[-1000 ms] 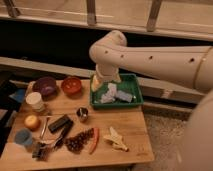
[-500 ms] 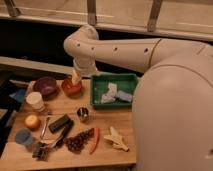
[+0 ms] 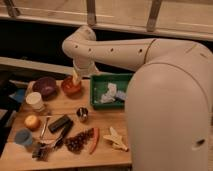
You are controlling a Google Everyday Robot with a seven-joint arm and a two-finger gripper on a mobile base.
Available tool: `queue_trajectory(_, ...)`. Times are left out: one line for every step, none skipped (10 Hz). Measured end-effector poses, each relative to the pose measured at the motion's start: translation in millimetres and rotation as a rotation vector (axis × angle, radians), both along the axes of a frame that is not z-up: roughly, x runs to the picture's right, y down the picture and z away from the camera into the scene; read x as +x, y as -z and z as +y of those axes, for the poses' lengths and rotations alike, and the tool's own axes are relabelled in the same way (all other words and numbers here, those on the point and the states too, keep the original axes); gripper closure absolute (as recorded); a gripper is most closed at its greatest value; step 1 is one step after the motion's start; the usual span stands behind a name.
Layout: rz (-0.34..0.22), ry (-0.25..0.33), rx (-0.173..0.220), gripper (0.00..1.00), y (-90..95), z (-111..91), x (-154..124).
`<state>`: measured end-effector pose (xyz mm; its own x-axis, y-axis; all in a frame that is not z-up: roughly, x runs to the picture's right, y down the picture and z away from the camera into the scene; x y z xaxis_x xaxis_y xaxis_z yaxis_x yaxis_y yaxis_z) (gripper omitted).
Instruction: Stack bowls on top of each other
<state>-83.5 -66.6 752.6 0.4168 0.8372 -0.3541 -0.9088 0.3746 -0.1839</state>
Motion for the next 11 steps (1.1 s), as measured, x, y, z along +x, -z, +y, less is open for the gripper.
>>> queue_trajectory(-0.008,-0.004,0.013,0.2,-11.5,-8.9,-12.6)
queue_trajectory(-0.014,-0.014,0.023,0.2,-23.7,-17.6,-21.4)
queue_trajectory(-0.016,-0.031,0.027,0.2,-38.0,-25.0,-27.3)
queue_trajectory(-0.015,-0.047,0.027,0.2,-50.4,-28.2,-29.0)
queue_trajectory(-0.018,-0.077,0.01,0.2,-70.5,-26.2,-33.9)
queue_trajectory(-0.021,-0.094,0.0,0.2,-86.9,-23.8,-39.6)
queue_trajectory(-0.034,-0.109,-0.008,0.2,-99.2,-19.0,-49.6)
queue_trajectory(-0.049,-0.125,-0.015,0.2,-107.4,-14.7,-60.5)
queue_trajectory(-0.048,-0.127,-0.013,0.2,-108.2,-15.1,-60.2)
queue_trajectory(-0.045,-0.128,-0.013,0.2,-108.7,-15.3,-57.5)
queue_trajectory(-0.046,-0.127,-0.013,0.2,-108.5,-15.1,-58.8)
